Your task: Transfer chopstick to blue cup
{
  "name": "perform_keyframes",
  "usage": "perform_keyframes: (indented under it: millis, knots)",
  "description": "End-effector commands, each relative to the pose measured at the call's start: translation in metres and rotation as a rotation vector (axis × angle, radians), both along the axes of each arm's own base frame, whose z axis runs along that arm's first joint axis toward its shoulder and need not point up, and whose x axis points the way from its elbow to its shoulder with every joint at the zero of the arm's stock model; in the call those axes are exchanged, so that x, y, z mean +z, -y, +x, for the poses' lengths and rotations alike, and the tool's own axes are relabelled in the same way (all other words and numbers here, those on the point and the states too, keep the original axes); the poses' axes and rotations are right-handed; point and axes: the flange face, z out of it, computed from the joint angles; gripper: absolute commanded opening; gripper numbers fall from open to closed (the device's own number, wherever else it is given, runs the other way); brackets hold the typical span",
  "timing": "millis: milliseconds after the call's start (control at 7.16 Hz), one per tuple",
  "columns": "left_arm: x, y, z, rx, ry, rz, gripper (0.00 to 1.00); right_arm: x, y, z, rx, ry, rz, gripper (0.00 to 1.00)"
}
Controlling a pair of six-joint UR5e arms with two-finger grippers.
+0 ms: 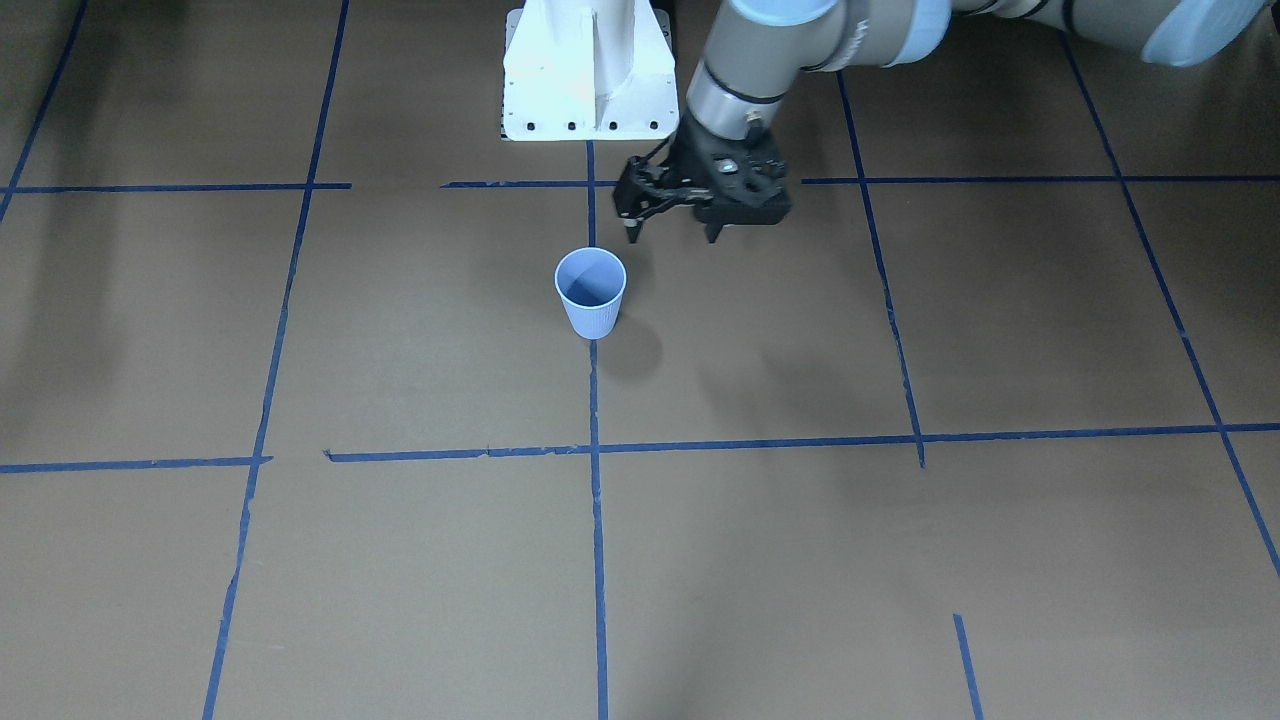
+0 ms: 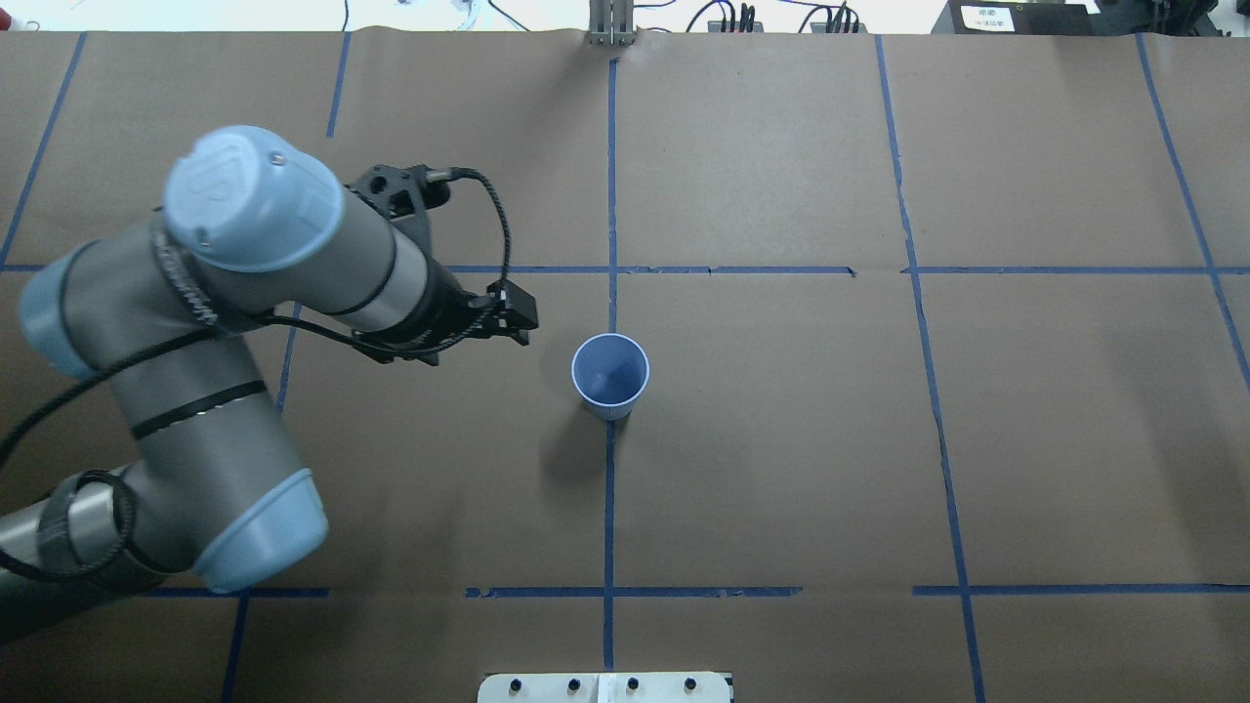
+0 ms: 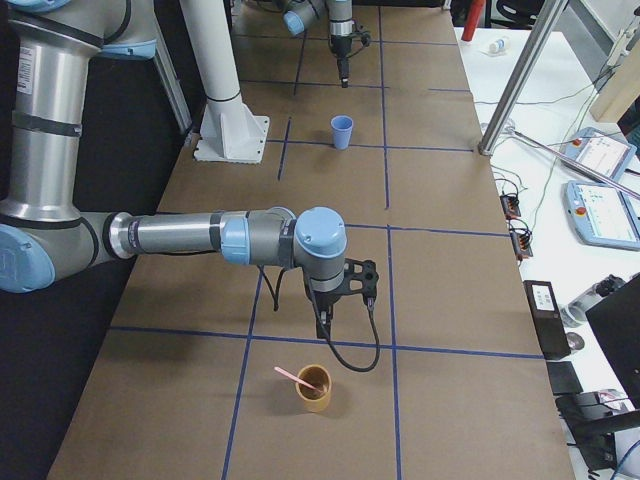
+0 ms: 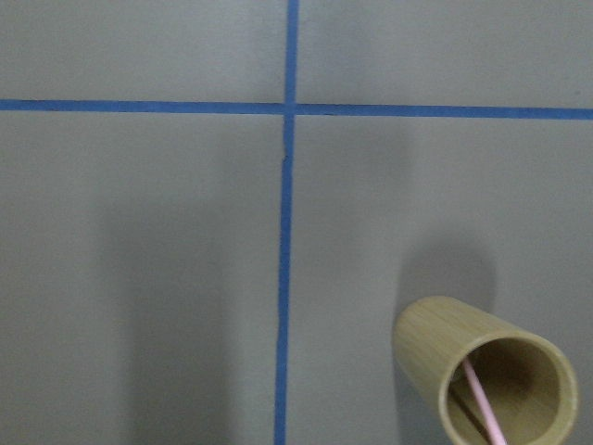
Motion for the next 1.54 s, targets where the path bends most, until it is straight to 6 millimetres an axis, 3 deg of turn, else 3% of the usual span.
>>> perform_keyframes:
  millis: [0, 140, 559, 699, 978, 1257, 1397]
  knots:
    - [0.029, 0.009, -0.05, 0.028, -0.001, -0.014, 1.0, 0.055, -0.023, 0.029, -0.018, -0.009, -0.031, 0.97]
    - [0.03, 0.008, -0.051, 0.03, -0.003, -0.013, 1.0, 0.07, -0.049, 0.025, -0.022, -0.009, -0.069, 0.98]
    - [0.028, 0.006, -0.053, 0.03, -0.007, -0.009, 1.0, 0.095, -0.07, 0.021, -0.022, 0.004, -0.133, 0.96]
    - [0.028, 0.006, -0.053, 0.029, -0.007, -0.01, 1.0, 0.102, -0.07, 0.021, -0.012, 0.007, -0.151, 0.9]
    - [0.025, 0.004, -0.056, 0.028, -0.013, -0.007, 1.0, 0.101, -0.068, 0.021, -0.013, 0.007, -0.145, 0.65]
    - [0.024, 0.004, -0.056, 0.027, -0.016, -0.006, 1.0, 0.102, -0.068, 0.021, -0.016, 0.003, -0.145, 0.29]
    - [0.023, 0.003, -0.057, 0.027, -0.017, -0.006, 1.0, 0.101, -0.068, 0.022, -0.015, 0.003, -0.143, 0.21]
